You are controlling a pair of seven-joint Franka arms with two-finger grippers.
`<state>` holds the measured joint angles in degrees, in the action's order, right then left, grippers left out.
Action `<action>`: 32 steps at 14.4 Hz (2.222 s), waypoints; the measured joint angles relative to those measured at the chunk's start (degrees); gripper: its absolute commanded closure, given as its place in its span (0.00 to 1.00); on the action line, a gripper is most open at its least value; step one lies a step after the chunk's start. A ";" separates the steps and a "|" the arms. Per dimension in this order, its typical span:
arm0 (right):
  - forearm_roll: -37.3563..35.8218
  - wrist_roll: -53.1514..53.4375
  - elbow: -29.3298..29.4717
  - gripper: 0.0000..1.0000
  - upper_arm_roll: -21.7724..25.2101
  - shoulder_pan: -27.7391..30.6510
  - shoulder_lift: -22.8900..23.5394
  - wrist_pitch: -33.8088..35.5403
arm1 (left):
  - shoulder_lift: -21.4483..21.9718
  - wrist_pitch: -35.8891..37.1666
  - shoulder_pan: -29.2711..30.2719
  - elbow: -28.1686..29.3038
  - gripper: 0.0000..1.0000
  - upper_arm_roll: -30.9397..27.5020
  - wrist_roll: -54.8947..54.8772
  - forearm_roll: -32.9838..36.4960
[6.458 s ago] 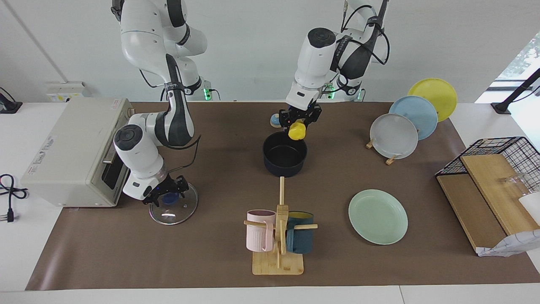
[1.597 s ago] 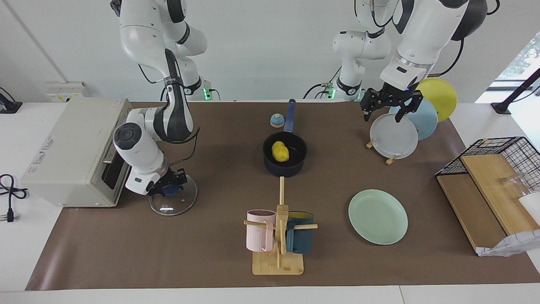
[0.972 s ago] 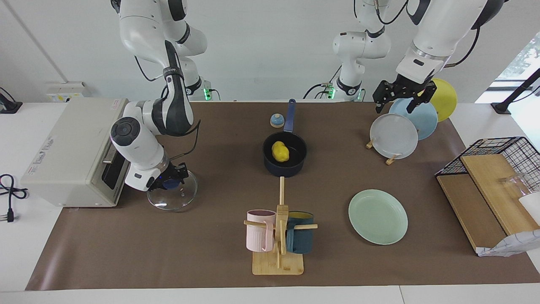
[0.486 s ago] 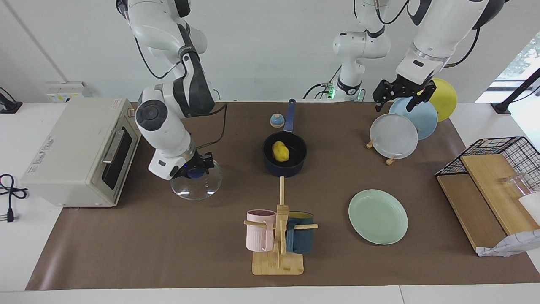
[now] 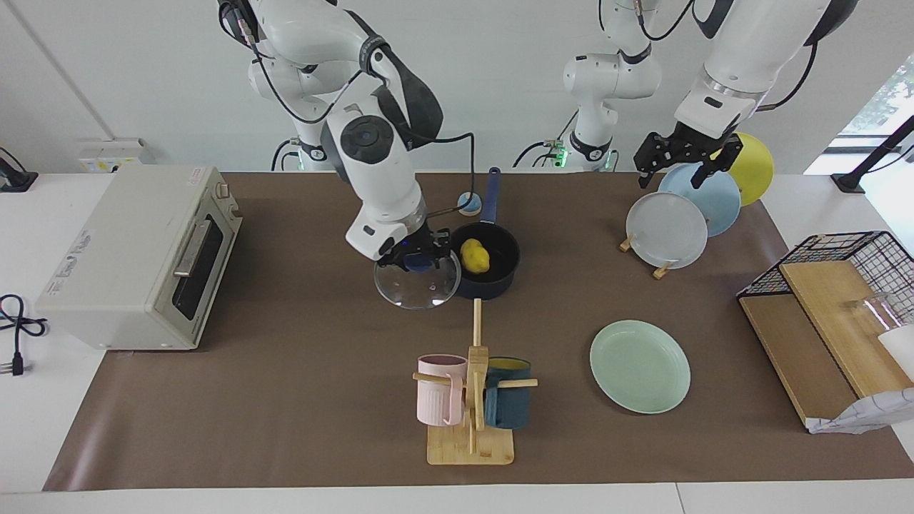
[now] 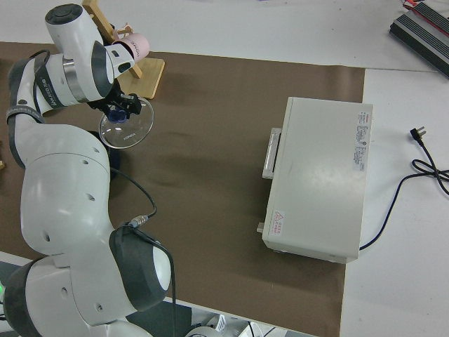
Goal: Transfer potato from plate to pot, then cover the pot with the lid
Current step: 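Carry the glass lid over the saucepan with the right gripper, then lower the glass lid onto the saucepan with the right gripper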
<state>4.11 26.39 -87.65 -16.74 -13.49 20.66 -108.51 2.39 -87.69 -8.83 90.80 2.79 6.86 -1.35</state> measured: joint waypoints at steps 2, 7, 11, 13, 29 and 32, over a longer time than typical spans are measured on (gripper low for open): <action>0.00 5.77 -0.01 0.60 -0.05 -3.93 0.05 -1.97 | -0.03 -0.04 0.91 0.00 0.00 0.03 -1.06 0.00; -0.01 13.60 -0.55 0.60 0.00 -10.06 0.20 -5.01 | -0.04 0.19 2.58 0.34 0.00 0.08 -2.57 0.00; -0.20 15.40 -2.45 0.60 0.08 -11.66 0.55 -7.10 | -0.16 0.20 3.20 1.05 0.00 0.13 -3.43 0.00; -0.20 15.40 -3.29 0.60 0.22 -11.65 0.70 -7.71 | -0.32 0.20 3.20 1.05 0.00 0.20 -3.50 0.00; -0.20 15.53 -6.98 0.60 0.23 -11.65 0.82 -8.92 | -0.33 0.26 2.91 1.08 0.00 1.19 -3.69 -0.19; -0.19 16.62 -7.23 0.60 0.20 -11.66 0.82 -9.22 | -0.32 0.27 2.06 1.08 0.00 1.35 -3.69 -0.21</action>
<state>3.91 43.01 -94.88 -16.54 -25.14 21.48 -117.73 2.07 -87.42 -6.77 91.88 4.13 3.18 -1.56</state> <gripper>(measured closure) 0.388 0.000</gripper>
